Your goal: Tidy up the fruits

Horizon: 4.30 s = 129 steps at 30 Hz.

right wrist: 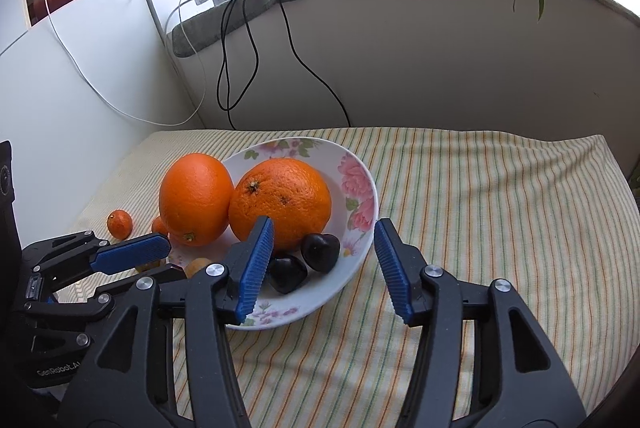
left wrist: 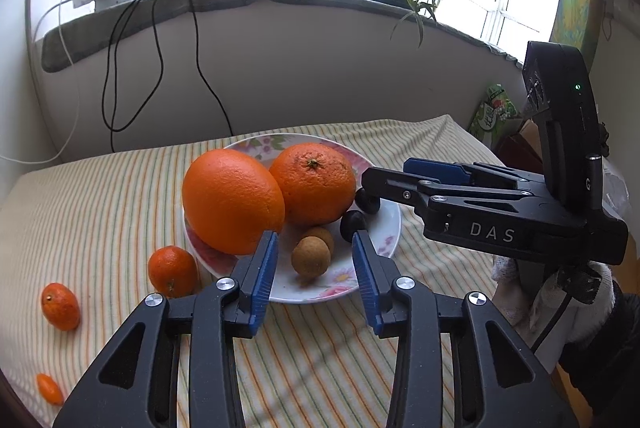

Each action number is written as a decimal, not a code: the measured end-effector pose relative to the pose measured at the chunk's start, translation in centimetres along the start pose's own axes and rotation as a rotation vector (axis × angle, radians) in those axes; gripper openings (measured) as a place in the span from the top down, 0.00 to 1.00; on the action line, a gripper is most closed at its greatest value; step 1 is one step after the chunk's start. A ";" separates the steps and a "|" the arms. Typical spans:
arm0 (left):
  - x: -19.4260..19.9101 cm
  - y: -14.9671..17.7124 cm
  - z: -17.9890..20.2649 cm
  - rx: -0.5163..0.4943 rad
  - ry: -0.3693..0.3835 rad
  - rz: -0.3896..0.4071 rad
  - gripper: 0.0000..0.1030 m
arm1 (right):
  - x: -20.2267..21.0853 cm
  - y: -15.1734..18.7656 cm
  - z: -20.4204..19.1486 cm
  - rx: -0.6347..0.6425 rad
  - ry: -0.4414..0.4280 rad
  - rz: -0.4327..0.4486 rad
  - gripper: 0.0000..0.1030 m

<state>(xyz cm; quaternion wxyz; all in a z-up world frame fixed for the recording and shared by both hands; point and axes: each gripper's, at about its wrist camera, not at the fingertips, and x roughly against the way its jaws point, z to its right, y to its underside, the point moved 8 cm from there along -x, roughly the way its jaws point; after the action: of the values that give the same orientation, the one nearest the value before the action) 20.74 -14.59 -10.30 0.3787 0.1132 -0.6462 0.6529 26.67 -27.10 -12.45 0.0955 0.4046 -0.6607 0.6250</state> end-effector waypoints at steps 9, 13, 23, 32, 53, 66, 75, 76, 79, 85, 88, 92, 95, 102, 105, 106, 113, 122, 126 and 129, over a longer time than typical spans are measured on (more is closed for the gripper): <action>0.8 -0.1 0.1 -0.005 -0.020 0.021 0.40 | 1.0 -0.6 -0.3 0.001 0.015 0.038 0.15; 1.2 -0.1 0.0 -0.009 -0.029 0.028 0.39 | 1.5 -0.9 -0.3 -0.006 0.021 0.048 0.13; 3.4 0.0 0.0 -0.016 -0.036 0.060 0.39 | 2.7 -1.4 -1.4 0.002 0.018 0.067 0.12; 5.6 0.0 -0.7 -0.012 -0.049 0.089 0.39 | 4.1 -2.0 -3.5 0.024 0.005 0.088 0.12; 11.0 5.7 -10.8 0.144 -0.183 0.078 0.39 | 3.4 -2.0 -12.6 0.143 -0.137 0.072 0.12; 11.1 10.2 -16.2 0.274 -0.203 0.019 0.52 | -0.3 -0.6 -20.2 0.257 -0.239 -0.017 0.12; 10.2 10.8 -17.5 0.317 -0.188 0.001 0.58 | -4.5 0.8 -24.1 0.261 -0.312 -0.143 0.27; 10.1 10.9 -17.6 0.320 -0.188 -0.001 0.58 | -4.9 1.0 -24.4 0.255 -0.319 -0.158 0.28; 9.8 11.1 -18.0 0.322 -0.190 -0.012 0.59 | -6.6 1.3 -25.4 0.242 -0.338 -0.210 0.36; 9.3 11.4 -18.5 0.334 -0.186 -0.027 0.62 | -9.6 1.8 -26.3 0.201 -0.338 -0.289 0.42; 9.0 11.4 -18.8 0.339 -0.186 -0.031 0.63 | -10.9 2.1 -26.4 0.187 -0.325 -0.319 0.44; 8.5 11.3 -18.9 0.338 -0.186 -0.039 0.66 | -12.0 2.5 -26.8 0.201 -0.306 -0.345 0.46; 8.4 11.2 -18.9 0.339 -0.187 -0.044 0.67 | -12.7 2.9 -27.3 0.224 -0.292 -0.362 0.48; 8.1 11.4 -19.2 0.348 -0.188 -0.053 0.72 | -13.4 3.6 -27.9 0.256 -0.256 -0.378 0.52; 8.0 11.3 -19.3 0.348 -0.191 -0.055 0.74 | -13.7 3.5 -27.8 0.257 -0.249 -0.385 0.53; 8.1 11.4 -19.2 0.350 -0.190 -0.054 0.74 | -13.8 3.5 -27.8 0.261 -0.246 -0.387 0.53; 8.1 11.5 -19.3 0.347 -0.191 -0.051 0.76 | -14.7 4.0 -28.1 0.259 -0.234 -0.402 0.60; 8.2 11.5 -19.2 0.340 -0.200 -0.045 0.76 | -13.5 3.9 -27.5 0.262 -0.250 -0.381 0.61; 8.5 11.4 -19.1 0.335 -0.206 -0.039 0.76 | -12.7 3.9 -27.4 0.265 -0.256 -0.373 0.61; 9.0 11.3 -18.9 0.333 -0.209 -0.032 0.76 | -12.4 3.9 -27.2 0.266 -0.258 -0.365 0.62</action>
<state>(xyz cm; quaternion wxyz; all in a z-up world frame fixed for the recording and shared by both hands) 13.77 7.47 -15.75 0.2959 0.2513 -0.5633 0.7294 21.94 2.23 -17.75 0.0676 0.6027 -0.4953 0.6220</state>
